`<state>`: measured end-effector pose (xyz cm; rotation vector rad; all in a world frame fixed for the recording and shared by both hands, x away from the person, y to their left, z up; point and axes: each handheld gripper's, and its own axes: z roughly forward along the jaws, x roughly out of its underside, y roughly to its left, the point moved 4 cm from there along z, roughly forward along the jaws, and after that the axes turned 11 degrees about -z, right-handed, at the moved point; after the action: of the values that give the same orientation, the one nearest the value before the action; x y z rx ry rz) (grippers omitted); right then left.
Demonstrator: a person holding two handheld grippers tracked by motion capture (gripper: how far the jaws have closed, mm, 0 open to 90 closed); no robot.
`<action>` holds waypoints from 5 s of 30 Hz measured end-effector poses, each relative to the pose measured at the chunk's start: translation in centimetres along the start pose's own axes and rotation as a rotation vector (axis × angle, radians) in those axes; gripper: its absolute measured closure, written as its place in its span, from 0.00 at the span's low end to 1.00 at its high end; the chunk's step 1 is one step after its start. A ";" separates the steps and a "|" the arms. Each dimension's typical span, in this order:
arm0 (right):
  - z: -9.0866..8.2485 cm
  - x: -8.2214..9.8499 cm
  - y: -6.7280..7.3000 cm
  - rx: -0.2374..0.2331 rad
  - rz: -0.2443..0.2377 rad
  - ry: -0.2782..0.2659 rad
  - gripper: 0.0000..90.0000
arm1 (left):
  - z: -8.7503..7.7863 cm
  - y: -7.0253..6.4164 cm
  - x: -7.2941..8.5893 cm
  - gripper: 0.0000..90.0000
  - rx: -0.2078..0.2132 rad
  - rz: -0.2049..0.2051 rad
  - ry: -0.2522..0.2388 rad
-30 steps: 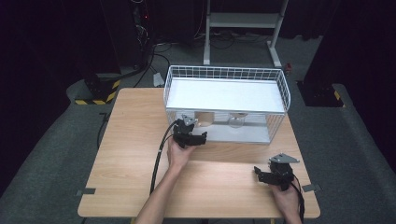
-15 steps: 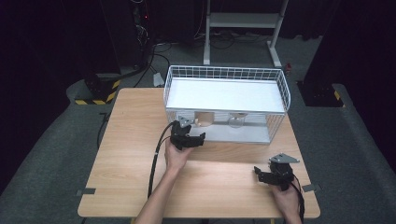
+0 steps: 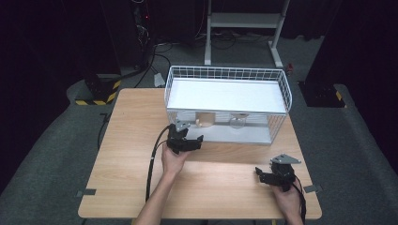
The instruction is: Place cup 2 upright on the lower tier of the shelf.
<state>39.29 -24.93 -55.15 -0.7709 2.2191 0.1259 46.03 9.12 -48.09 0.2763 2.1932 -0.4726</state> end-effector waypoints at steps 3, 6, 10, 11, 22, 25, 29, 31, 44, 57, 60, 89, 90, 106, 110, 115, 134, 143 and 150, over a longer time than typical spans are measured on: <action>0.0 0.0 0.0 0.000 0.000 0.000 0.23 | -0.2 0.1 0.1 0.21 0.001 0.004 0.000; 0.0 0.0 0.0 0.000 0.000 0.000 0.23 | -0.6 0.2 0.2 0.21 0.003 -0.003 -0.001; 0.0 0.0 0.0 0.000 0.000 0.000 0.23 | -0.9 0.3 0.3 0.21 0.002 -0.006 -0.007; 0.0 0.0 0.0 0.000 0.000 0.000 0.23 | -1.0 0.4 0.4 0.21 0.001 -0.003 -0.004; 0.0 0.0 0.0 0.000 0.000 0.000 0.23 | -2.2 0.4 0.6 0.21 0.004 0.005 -0.016; 0.0 0.0 0.0 -0.001 -0.001 -0.001 0.23 | -2.3 0.5 0.7 0.21 0.004 0.002 -0.015; 0.0 0.0 0.0 0.000 0.000 0.000 0.23 | -2.8 0.7 1.0 0.21 0.005 0.001 -0.011; 0.0 0.0 0.0 0.000 0.000 0.000 0.23 | -3.0 0.7 1.1 0.21 0.004 0.003 -0.011; 0.0 0.0 0.0 0.000 0.000 0.000 0.23 | -4.8 1.3 2.0 0.21 0.007 -0.022 -0.027; 0.0 0.0 0.0 0.000 -0.002 -0.001 0.23 | -6.4 1.8 2.5 0.21 0.024 -0.048 -0.043; 0.0 0.0 0.0 -0.001 -0.001 -0.001 0.23 | -6.8 2.0 2.7 0.21 0.019 -0.051 -0.053; 0.0 0.0 0.0 0.001 0.000 0.000 0.23 | -9.3 2.2 4.9 0.21 -0.007 -0.057 -0.063; 0.0 0.0 0.0 0.000 -0.002 -0.001 0.23 | -9.3 2.2 5.0 0.21 -0.008 -0.058 -0.060; 0.0 0.0 0.0 0.000 -0.001 -0.001 0.23 | -9.2 2.0 6.3 0.21 -0.025 -0.044 -0.044; 0.0 0.0 0.0 0.001 0.000 0.000 0.23 | -8.8 1.9 6.7 0.21 -0.026 -0.048 -0.038; 0.0 0.0 0.0 0.000 -0.002 -0.001 0.23 | -8.4 2.0 7.1 0.21 -0.031 -0.043 -0.023; 0.0 0.0 0.0 0.001 -0.001 0.000 0.23 | -6.9 2.8 8.6 0.21 -0.079 -0.042 0.014; 0.0 0.0 0.0 0.001 -0.003 -0.001 0.23 | -5.9 3.6 9.1 0.21 -0.120 -0.044 0.036; 0.0 0.0 0.0 0.001 -0.001 0.000 0.23 | -4.9 4.2 9.4 0.21 -0.156 -0.042 0.050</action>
<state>39.29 -24.94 -55.15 -0.7714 2.2186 0.1240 38.28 15.29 -53.74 0.1599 2.2745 -0.3179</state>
